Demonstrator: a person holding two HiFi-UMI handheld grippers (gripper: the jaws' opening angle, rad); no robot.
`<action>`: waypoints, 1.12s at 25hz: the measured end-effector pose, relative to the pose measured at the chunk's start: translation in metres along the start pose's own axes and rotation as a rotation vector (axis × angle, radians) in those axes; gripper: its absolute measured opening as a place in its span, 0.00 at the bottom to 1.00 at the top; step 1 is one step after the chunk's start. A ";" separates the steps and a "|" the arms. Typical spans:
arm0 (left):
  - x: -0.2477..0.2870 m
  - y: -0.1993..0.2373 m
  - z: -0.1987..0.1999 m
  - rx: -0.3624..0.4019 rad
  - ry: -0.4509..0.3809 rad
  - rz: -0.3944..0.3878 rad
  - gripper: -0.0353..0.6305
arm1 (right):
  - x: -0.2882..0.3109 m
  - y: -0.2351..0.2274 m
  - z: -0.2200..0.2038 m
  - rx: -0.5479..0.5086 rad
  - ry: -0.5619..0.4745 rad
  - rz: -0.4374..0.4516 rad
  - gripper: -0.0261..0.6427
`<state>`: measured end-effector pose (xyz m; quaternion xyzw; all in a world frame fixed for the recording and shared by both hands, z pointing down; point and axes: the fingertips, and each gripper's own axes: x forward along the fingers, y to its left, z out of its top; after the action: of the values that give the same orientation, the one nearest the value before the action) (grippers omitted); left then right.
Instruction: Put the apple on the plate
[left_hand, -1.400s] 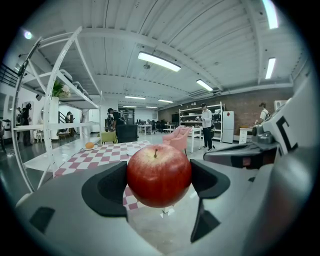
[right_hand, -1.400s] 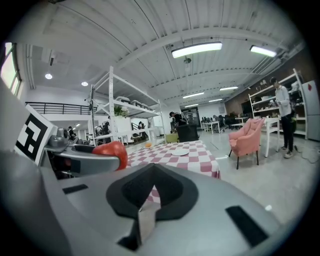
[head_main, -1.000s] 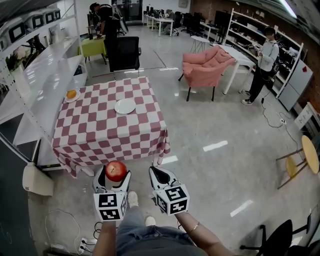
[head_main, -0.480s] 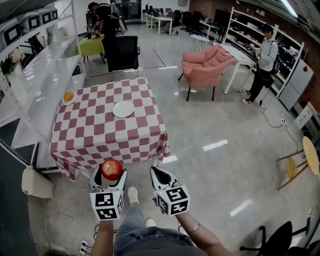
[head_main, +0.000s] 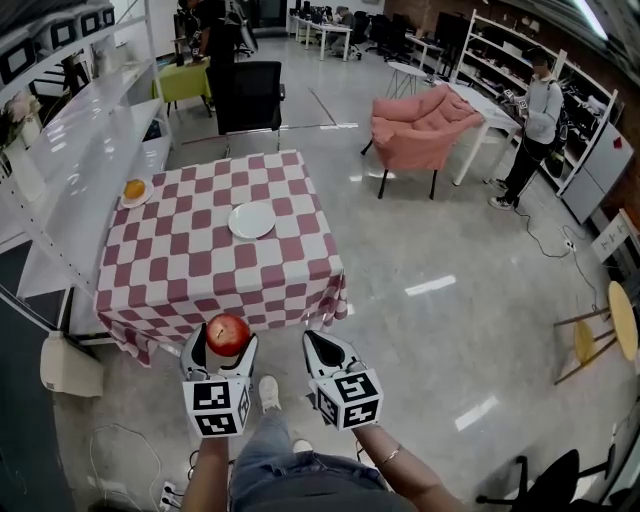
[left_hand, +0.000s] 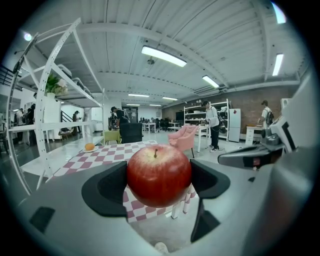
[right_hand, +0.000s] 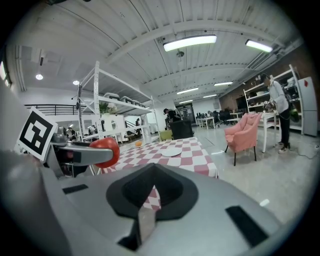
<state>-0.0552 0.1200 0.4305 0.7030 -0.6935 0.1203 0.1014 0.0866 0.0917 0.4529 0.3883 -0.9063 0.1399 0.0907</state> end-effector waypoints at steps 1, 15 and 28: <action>0.007 0.004 0.001 0.000 0.002 0.000 0.66 | 0.007 -0.002 0.002 0.001 0.000 -0.001 0.06; 0.107 0.062 0.004 -0.038 0.058 -0.020 0.66 | 0.106 -0.029 0.020 0.009 0.050 -0.040 0.06; 0.177 0.096 0.029 -0.022 0.056 -0.064 0.66 | 0.182 -0.040 0.049 0.013 0.044 -0.054 0.06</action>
<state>-0.1483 -0.0589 0.4554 0.7201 -0.6688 0.1292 0.1323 -0.0111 -0.0738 0.4633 0.4099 -0.8924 0.1519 0.1119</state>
